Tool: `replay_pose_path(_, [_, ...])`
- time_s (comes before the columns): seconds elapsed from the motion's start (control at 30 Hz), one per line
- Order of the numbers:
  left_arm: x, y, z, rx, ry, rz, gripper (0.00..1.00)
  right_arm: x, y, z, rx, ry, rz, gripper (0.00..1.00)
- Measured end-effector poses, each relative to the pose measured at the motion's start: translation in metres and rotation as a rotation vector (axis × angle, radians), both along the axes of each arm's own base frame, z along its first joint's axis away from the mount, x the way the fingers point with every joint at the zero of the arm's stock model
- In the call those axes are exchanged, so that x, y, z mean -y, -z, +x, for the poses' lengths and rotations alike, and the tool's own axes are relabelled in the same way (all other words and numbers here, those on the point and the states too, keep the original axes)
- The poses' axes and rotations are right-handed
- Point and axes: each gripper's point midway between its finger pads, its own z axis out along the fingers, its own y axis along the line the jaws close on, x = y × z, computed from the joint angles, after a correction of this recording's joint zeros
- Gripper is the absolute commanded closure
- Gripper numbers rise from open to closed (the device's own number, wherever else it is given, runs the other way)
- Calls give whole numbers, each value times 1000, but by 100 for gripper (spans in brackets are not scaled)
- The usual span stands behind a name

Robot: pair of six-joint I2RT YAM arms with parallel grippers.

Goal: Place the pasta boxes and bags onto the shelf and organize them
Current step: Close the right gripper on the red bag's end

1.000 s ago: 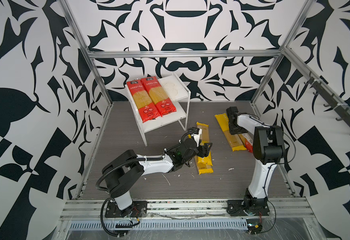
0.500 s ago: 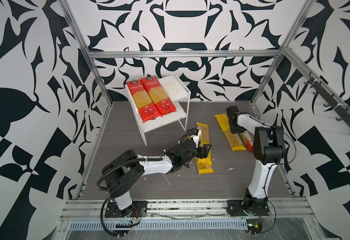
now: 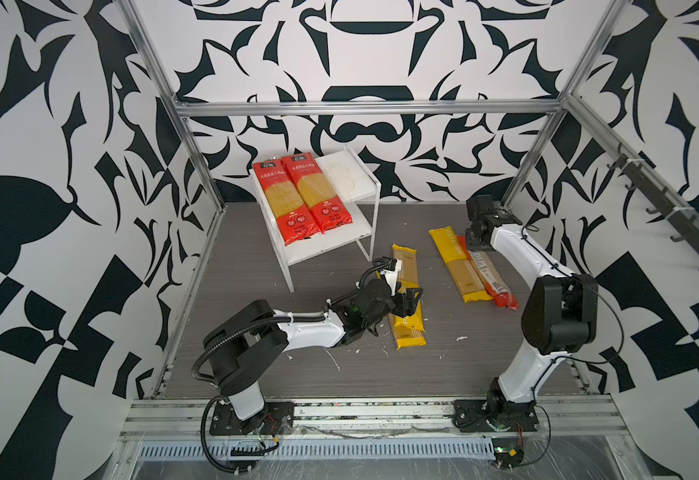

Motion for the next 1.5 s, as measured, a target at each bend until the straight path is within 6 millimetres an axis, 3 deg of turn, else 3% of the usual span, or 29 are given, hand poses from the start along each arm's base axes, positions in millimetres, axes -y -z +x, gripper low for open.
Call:
replay_pose_path(0.13, [1, -1, -1, -8, 7, -9, 25, -4, 31, 5, -75, -11, 13, 38])
replay_pose_path(0.3, [2, 1, -3, -21, 12, -15, 25, -6, 76, 18, -180, -39, -7, 34])
replay_pose_path(0.43, [2, 1, -3, -24, 12, -17, 25, -4, 97, 29, -218, -45, -35, 34])
replay_pose_path(0.83, [3, 2, -3, -26, 16, -16, 25, 10, 93, 52, -192, -42, -163, 37])
replay_pose_path(1.03, [3, 2, -3, -27, 17, -16, 25, 19, 108, 66, -200, -25, -162, 38])
replay_pose_path(1.13, [1, 6, -5, -31, 17, -8, 25, 27, 116, 67, -215, -10, -166, 50])
replay_pose_path(1.3, [0, 8, -4, -35, 21, -5, 25, 38, 115, 70, -234, -1, -217, 87])
replay_pose_path(1.4, [0, 8, -5, -35, 25, -3, 25, 41, 110, 66, -232, 9, -232, 97])
replay_pose_path(1.5, [0, 8, -5, -34, 26, -3, 25, 39, 106, 60, -233, 4, -225, 100])
